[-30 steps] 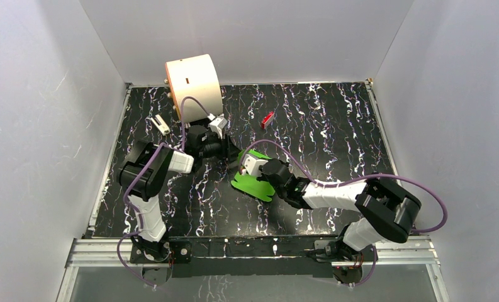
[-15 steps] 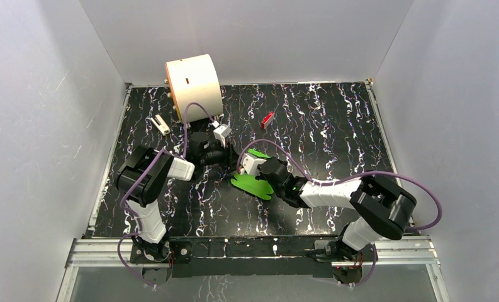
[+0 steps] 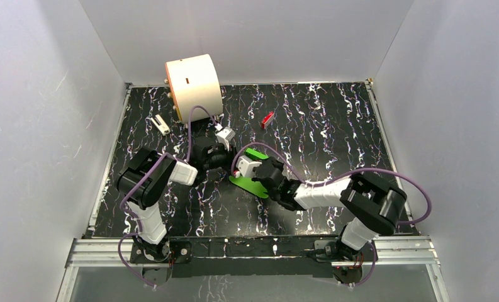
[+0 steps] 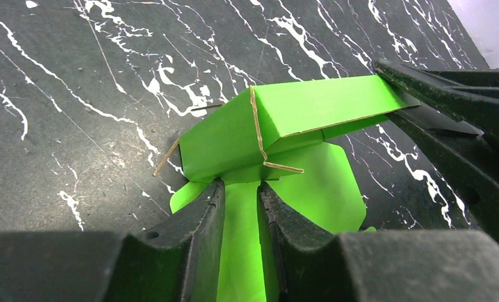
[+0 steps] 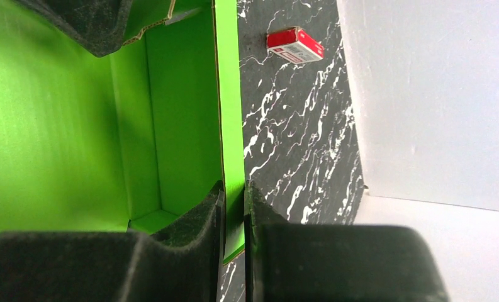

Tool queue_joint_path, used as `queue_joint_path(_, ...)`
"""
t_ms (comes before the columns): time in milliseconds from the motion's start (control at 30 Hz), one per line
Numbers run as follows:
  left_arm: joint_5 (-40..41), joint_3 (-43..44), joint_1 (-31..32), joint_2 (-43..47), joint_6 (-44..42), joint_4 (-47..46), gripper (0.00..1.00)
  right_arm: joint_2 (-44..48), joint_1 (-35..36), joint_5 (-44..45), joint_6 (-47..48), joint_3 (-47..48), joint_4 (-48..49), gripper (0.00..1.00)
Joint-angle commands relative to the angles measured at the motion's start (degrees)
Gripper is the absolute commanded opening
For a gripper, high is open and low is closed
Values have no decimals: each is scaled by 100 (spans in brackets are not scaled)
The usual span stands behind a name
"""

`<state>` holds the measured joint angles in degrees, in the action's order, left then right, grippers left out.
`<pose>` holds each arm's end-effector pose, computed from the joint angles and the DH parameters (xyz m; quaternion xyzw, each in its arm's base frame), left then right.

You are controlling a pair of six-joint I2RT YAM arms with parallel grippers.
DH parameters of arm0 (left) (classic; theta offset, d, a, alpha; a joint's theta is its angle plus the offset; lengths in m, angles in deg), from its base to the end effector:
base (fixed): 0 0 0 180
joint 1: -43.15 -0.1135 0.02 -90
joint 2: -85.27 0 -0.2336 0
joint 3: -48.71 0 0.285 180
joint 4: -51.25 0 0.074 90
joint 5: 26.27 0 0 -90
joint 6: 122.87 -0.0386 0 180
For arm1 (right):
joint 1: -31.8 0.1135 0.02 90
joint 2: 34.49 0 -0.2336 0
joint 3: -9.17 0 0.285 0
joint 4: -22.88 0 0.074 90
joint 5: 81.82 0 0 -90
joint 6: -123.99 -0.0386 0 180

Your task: Fold the paper box

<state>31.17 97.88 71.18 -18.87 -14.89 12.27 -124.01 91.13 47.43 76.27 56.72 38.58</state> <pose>0.2931 -0.1796 0.0773 0.2352 0.7488 -0.4319 0.4443 0.1858 0.2654 0.1105 -0.5079 0.6430 -0.2084 0.5340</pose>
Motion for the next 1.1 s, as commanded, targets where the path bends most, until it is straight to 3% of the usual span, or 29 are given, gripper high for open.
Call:
queue_joint_path(0, 287, -48, 44, 233, -147, -617, 23, -398, 291, -36, 203, -3, 440, 0)
queue_joint_path(367, 925, -299, 36, 161, -74, -1112, 19, -658, 421, 30, 337, -114, 678, 0)
queue_joint_path(600, 1378, -441, 36, 355, -260, -1271, 22, -734, 413, -129, 272, -113, 643, 0)
queue_joint_path(1067, 961, -149, 36, 90, -407, -1615, 33, -739, 351, -374, 149, -51, 498, 0)
